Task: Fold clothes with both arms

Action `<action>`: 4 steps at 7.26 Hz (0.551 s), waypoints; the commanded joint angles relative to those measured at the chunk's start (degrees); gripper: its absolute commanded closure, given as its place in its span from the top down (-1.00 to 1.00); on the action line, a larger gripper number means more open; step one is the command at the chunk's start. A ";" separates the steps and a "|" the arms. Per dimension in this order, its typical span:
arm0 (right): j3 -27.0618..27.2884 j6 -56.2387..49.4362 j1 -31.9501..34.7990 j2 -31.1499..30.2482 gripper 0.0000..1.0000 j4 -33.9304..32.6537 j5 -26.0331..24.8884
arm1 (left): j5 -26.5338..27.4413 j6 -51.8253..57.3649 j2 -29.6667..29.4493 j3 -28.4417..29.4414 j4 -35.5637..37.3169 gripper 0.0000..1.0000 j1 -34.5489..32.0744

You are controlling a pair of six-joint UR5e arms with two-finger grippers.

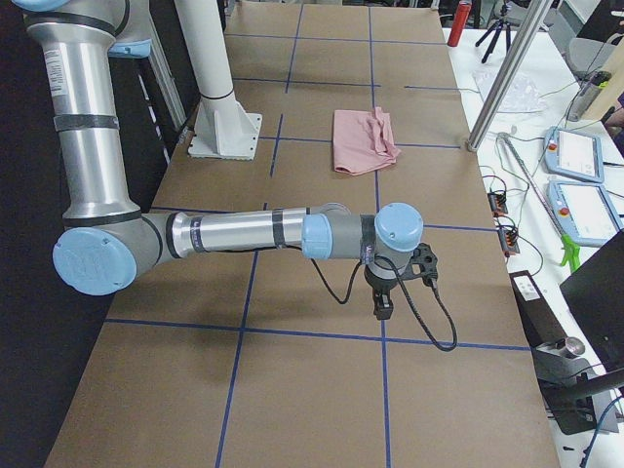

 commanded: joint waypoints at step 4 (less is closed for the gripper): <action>0.40 -0.35 -1.47 -0.67 1.00 0.01 -5.80 | 0.16 0.20 0.89 -1.24 10.48 1.00 -0.10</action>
